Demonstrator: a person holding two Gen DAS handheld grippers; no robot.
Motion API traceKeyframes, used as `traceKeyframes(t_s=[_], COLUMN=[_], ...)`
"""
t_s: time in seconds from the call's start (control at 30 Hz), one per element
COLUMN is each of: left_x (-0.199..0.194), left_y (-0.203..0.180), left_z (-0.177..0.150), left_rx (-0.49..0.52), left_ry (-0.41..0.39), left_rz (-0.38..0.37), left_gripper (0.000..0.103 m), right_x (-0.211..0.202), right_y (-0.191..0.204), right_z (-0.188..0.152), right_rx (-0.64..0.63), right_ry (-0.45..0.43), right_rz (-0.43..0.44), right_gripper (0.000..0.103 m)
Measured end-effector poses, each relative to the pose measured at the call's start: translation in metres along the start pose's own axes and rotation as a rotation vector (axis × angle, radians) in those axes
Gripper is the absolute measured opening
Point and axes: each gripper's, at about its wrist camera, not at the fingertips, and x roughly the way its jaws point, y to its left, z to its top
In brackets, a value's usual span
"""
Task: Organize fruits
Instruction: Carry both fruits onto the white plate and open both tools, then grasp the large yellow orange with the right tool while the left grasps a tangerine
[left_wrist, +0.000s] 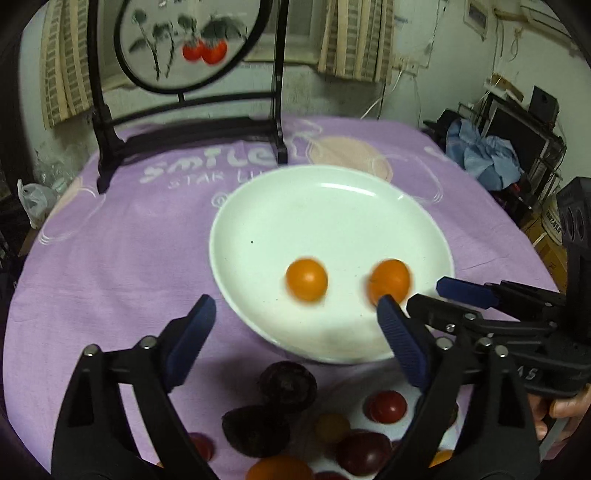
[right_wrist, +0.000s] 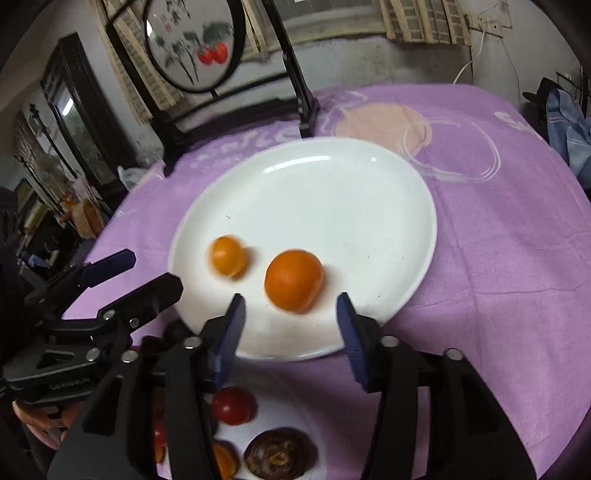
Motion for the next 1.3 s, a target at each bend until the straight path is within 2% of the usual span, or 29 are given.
traceKeyframes(t_s=[0.13, 0.23, 0.33, 0.43, 0.63, 0.73, 0.87, 1.0, 1.1, 1.3], left_x=[-0.024, -0.042, -0.060, -0.076, -0.095, -0.099, -0.099, -0.100, -0.097, -0.087], left_y=[0.002, 0.002, 0.006, 0.011, 0.022, 0.020, 0.010, -0.001, -0.006, -0.006], left_z=[-0.012, -0.032, -0.062, -0.090, -0.136, -0.143, -0.149, -0.153, -0.155, -0.156], left_rx=[-0.008, 0.022, 0.037, 0.036, 0.019, 0.029, 0.082, 0.145, 0.175, 0.177], left_ry=[-0.036, -0.058, -0.063, -0.059, -0.029, -0.028, -0.014, -0.012, 0.004, 0.044], left_rz=[-0.023, -0.012, -0.010, -0.020, -0.116, -0.158, -0.171, -0.176, -0.179, -0.167], left_gripper=[0.097, 0.097, 0.098, 0.098, 0.098, 0.098, 0.097, 0.096, 0.092, 0.079], right_x=[-0.027, -0.043, -0.045, -0.047, -0.054, -0.052, -0.048, -0.043, -0.041, -0.044], right_y=[0.010, 0.007, -0.004, -0.019, -0.029, -0.026, -0.023, -0.021, -0.021, -0.022], right_z=[-0.008, -0.023, -0.045, -0.068, -0.096, -0.103, -0.108, -0.113, -0.115, -0.115], right_rx=[-0.080, -0.126, -0.143, -0.114, -0.071, -0.088, -0.105, -0.123, -0.128, -0.122], right_ry=[-0.091, -0.113, -0.083, -0.044, 0.007, 0.029, 0.059, 0.089, 0.099, 0.093], right_rz=[-0.037, -0.063, -0.115, -0.115, -0.044, -0.059, -0.066, -0.091, -0.104, -0.070], right_gripper=[0.068, 0.068, 0.068, 0.068, 0.068, 0.068, 0.058, 0.055, 0.050, 0.040])
